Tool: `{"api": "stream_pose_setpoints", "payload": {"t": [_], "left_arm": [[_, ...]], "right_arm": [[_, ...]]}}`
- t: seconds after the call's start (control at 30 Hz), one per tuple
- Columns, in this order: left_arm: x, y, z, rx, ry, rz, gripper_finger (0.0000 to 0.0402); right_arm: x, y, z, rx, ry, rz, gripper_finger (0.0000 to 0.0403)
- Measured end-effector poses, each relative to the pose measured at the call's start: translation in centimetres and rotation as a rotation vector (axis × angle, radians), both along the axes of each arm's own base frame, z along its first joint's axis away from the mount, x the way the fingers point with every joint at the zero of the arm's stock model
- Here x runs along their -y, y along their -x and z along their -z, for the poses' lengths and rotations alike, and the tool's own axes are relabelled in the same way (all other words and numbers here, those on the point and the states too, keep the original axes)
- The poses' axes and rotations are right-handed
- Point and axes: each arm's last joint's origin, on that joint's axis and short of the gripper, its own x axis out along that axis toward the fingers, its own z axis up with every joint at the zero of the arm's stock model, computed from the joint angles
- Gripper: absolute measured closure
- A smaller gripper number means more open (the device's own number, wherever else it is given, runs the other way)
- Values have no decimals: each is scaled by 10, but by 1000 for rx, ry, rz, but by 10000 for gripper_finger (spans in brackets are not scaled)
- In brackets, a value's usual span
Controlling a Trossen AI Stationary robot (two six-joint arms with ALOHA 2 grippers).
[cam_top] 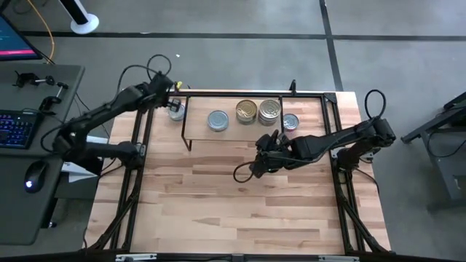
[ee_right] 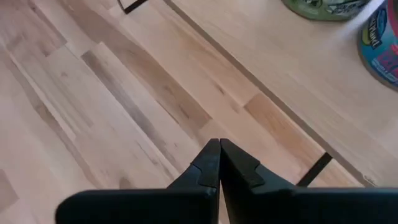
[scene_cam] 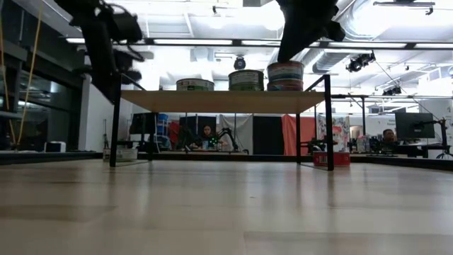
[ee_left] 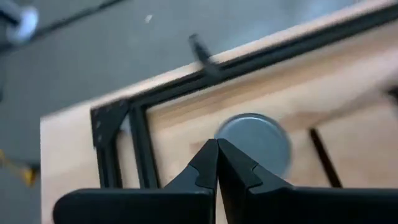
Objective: Stack canned seafood by type on shelf
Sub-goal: Stack the green white tuna can on the other green white tuna can on the shelf
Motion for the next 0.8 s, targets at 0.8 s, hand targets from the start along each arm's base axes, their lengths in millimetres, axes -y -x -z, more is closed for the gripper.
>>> {"api": "stream_pose_setpoints", "payload": {"t": [0.8], "left_arm": [[-50, -18, 78, -409, 142, 178, 401]], "right_arm": [[-8, 1, 0, 33, -12, 32, 403]]}}
